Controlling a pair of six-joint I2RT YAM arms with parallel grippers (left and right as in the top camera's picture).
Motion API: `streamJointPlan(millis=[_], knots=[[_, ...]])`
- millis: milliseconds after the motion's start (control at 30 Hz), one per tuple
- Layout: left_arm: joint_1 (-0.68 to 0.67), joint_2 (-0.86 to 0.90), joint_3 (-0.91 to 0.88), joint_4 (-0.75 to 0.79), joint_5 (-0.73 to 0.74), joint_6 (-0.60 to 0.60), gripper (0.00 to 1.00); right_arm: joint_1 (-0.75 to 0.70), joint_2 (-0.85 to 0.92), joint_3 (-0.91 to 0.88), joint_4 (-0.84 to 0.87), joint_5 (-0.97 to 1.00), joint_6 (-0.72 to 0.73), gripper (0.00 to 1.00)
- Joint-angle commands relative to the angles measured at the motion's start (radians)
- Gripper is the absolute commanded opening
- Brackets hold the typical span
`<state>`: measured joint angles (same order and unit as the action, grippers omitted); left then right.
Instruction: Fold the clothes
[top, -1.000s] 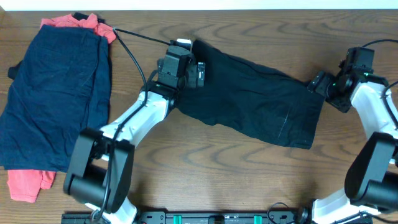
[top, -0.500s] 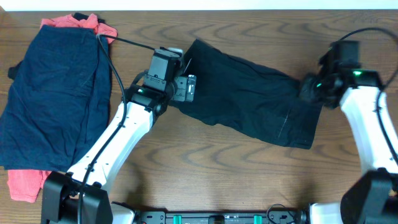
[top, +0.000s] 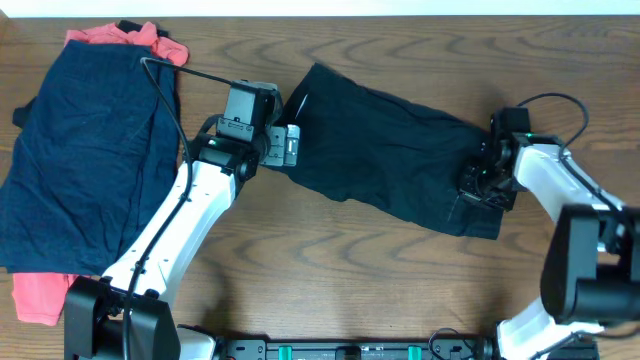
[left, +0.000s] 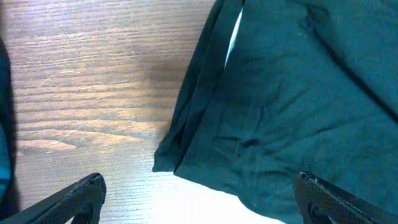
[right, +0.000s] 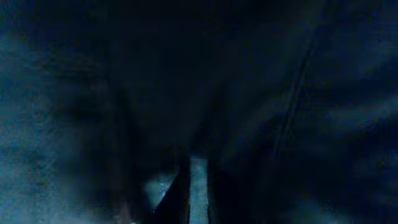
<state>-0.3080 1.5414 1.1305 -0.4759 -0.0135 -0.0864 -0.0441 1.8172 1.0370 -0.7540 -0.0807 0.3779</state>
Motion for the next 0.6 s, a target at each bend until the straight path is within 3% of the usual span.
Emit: streamJointPlan(millis=[0, 267, 433, 567], knots=[[0.004, -0.009, 0.019, -0.014, 0.002, 0.062, 0.98, 0.002, 0.097, -0.014, 0.066, 0.039, -0.013, 0.1], [0.004, -0.009, 0.017, -0.046, 0.002, 0.068, 0.98, -0.009, 0.243, -0.014, 0.298, 0.04, -0.045, 0.11], [0.004, -0.009, 0.013, -0.047, 0.002, 0.068, 0.98, -0.009, 0.258, -0.01, 0.481, 0.035, -0.144, 0.11], [0.004, -0.009, 0.005, -0.048, 0.002, 0.068, 0.98, -0.01, 0.258, 0.022, 0.522, 0.036, -0.227, 0.12]])
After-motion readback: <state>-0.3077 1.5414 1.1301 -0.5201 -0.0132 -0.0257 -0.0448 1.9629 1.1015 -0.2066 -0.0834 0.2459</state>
